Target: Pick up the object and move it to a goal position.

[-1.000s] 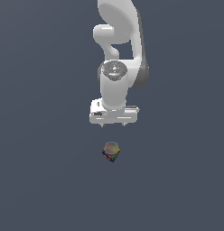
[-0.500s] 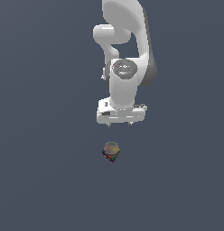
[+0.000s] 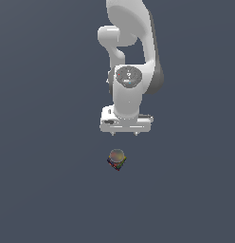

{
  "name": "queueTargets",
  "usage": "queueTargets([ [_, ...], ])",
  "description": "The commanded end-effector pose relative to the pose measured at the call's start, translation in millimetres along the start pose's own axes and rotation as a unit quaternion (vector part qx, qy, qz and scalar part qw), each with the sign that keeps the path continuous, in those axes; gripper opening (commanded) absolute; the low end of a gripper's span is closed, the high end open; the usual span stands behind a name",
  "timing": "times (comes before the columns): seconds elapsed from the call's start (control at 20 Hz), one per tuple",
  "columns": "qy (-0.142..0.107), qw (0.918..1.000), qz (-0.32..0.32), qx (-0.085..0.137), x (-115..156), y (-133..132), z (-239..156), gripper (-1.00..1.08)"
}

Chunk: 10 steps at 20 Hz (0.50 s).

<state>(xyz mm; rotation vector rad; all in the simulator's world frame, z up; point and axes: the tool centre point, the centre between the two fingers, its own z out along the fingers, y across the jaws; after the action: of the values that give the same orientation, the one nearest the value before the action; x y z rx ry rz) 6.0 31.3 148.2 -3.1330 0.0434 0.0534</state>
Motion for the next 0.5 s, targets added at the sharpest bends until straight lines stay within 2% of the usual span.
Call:
queueTargets([
  [0.0,0.001,0.9997,0.023,0.001,5.8,2.3,2.4,1.0],
  [0.25,0.004,0.9964,0.085,0.002,21.5,8.5,9.2,1.0],
  [0.45,0.007,0.9893,0.146,0.002,36.5,14.6,16.1,1.0],
])
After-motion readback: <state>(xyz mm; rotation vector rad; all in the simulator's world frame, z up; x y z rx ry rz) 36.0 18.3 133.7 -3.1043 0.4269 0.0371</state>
